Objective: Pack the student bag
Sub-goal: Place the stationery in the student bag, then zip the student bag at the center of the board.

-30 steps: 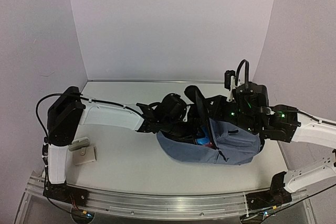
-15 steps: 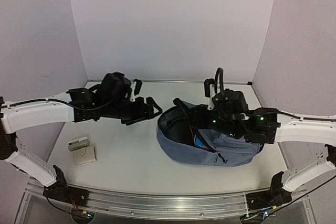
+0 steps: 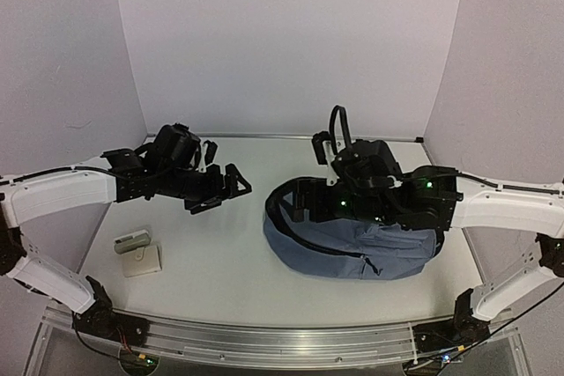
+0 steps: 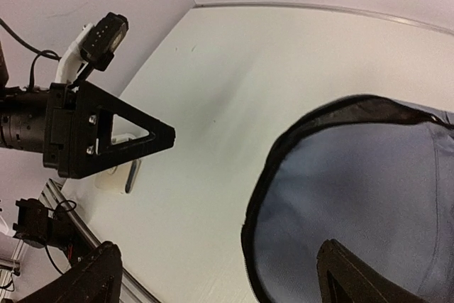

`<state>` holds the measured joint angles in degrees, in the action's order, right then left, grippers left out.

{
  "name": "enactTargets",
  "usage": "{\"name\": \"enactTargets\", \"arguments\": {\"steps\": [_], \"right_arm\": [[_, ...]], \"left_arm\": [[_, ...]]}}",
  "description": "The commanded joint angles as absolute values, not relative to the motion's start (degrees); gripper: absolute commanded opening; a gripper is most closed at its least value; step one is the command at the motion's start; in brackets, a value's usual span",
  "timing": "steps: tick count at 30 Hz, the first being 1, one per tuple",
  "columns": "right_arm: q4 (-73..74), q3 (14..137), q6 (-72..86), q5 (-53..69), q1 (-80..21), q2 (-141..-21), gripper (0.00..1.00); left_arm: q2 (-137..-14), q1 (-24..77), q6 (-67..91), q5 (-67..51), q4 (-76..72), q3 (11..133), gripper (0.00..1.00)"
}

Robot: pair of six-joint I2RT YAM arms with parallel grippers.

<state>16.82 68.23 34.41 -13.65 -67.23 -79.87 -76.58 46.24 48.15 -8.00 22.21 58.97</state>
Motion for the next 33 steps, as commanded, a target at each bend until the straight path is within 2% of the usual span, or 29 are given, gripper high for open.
{"name": "enactTargets", "arguments": {"steps": [1,6,13,22,27,30,33], "right_arm": [[32.5,66.2,40.4,-10.1,-66.5,-76.6,0.93],[38.0,58.4,45.6,-5.3,-65.4,-72.0,0.83],[43.8,50.1,50.3,-4.5,-63.3,-65.9,0.69],[42.2,45.8,50.8,-8.8,-61.3,-66.6,0.57],[40.2,45.1,49.5,-9.3,-61.1,-68.5,0.48],[39.0,44.8,49.1,-9.8,-61.1,-69.5,0.41],[38.6,44.6,49.2,-10.5,-61.1,-70.5,0.39]], "left_arm": [[-81.2,45.5,47.7,-14.7,15.7,61.6,0.96],[-86.4,45.4,49.9,-19.6,8.1,62.2,0.97],[-92.6,45.4,50.7,-24.3,3.5,63.9,0.95],[-97.5,45.4,49.3,-25.6,3.8,66.6,0.50],[-98.8,45.4,49.6,-25.6,2.8,66.8,0.28],[-99.4,45.4,49.7,-25.1,2.3,66.9,0.18],[-100.0,45.2,49.9,-25.2,1.5,66.8,0.12]]}}
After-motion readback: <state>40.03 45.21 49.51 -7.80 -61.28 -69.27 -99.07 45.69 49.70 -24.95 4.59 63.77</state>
